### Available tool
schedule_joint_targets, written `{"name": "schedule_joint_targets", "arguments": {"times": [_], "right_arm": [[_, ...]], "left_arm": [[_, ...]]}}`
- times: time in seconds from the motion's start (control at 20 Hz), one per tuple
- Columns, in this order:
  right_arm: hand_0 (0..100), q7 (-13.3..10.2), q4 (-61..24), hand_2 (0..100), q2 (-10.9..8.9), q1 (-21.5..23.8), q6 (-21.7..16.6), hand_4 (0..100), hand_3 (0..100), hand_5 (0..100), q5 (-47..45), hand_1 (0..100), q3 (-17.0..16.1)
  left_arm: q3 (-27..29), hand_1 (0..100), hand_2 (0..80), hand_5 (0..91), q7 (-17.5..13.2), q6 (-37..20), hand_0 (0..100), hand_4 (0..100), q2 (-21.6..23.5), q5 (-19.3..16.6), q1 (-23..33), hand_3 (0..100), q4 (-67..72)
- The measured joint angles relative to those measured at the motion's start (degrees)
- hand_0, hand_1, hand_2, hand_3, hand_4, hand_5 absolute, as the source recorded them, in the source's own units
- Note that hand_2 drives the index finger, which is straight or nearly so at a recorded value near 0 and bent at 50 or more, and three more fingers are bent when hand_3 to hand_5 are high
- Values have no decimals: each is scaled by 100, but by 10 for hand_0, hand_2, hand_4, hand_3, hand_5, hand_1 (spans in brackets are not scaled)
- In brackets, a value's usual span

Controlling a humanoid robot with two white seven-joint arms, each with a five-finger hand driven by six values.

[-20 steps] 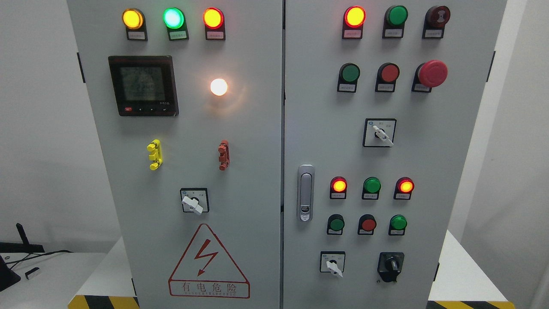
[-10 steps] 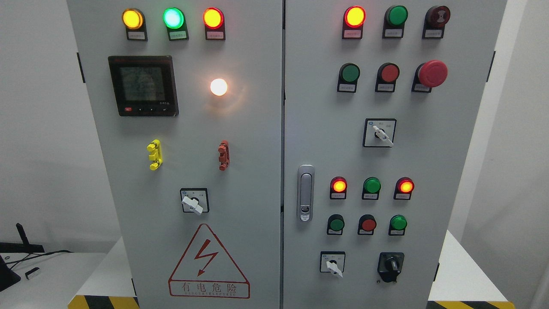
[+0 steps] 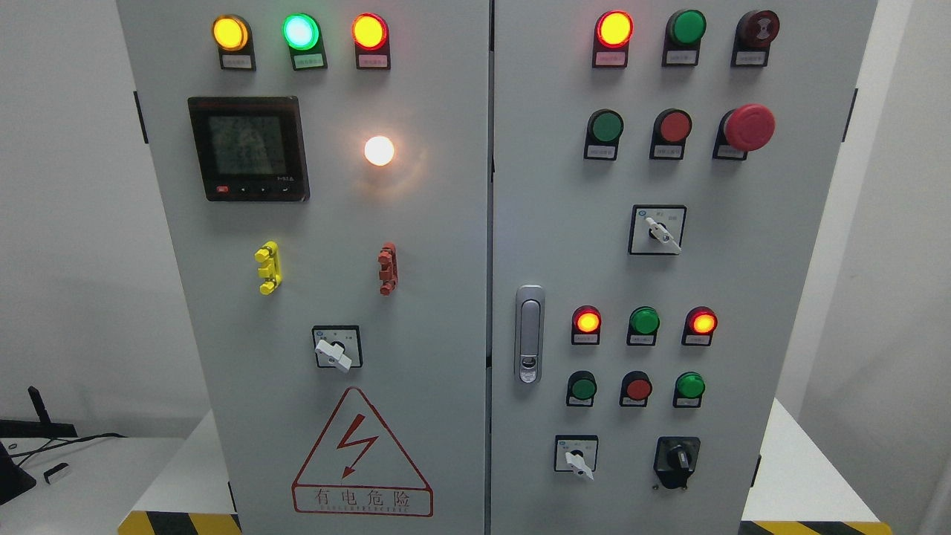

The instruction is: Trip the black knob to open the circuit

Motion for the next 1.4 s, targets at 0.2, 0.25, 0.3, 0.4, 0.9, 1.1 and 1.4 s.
{"name": "schedule_joint_targets", "arguments": {"times": [0.2,0.25,0.3,0.4,0.9,1.1,1.4], "right_arm": [[339,-121,-649,257,0,306,-926,457,541,554,11,340,-49],[337,-141,-802,280,0,366,-1246,488,561,584,13,380,-59],[336,-161,-932,287,0,413,-1570,498,568,596,15,399,-66],[335,-173,-1174,330,0,487,-2234,583,628,678,18,470,-83],[321,-209,-2718,332,0,853,-3563,759,696,920,29,601,-351],[299,-213,-3558,316,0,1002,-3597,812,729,966,126,648,-561],[276,-226,-4705,322,57,1099,-3609,991,882,1000,298,700,-898]], "left_arm": [[0,389,0,0,0,0,120,0,0,0,0,0,0],[0,389,0,0,0,0,120,0,0,0,0,0,0],[0,389,0,0,0,0,120,0,0,0,0,0,0],[0,389,0,0,0,0,120,0,-1,0,0,0,0],[0,389,0,0,0,0,120,0,-2,0,0,0,-1],[0,389,0,0,0,0,120,0,-1,0,0,0,-1],[0,389,0,0,0,0,120,0,0,0,0,0,-1]]}}
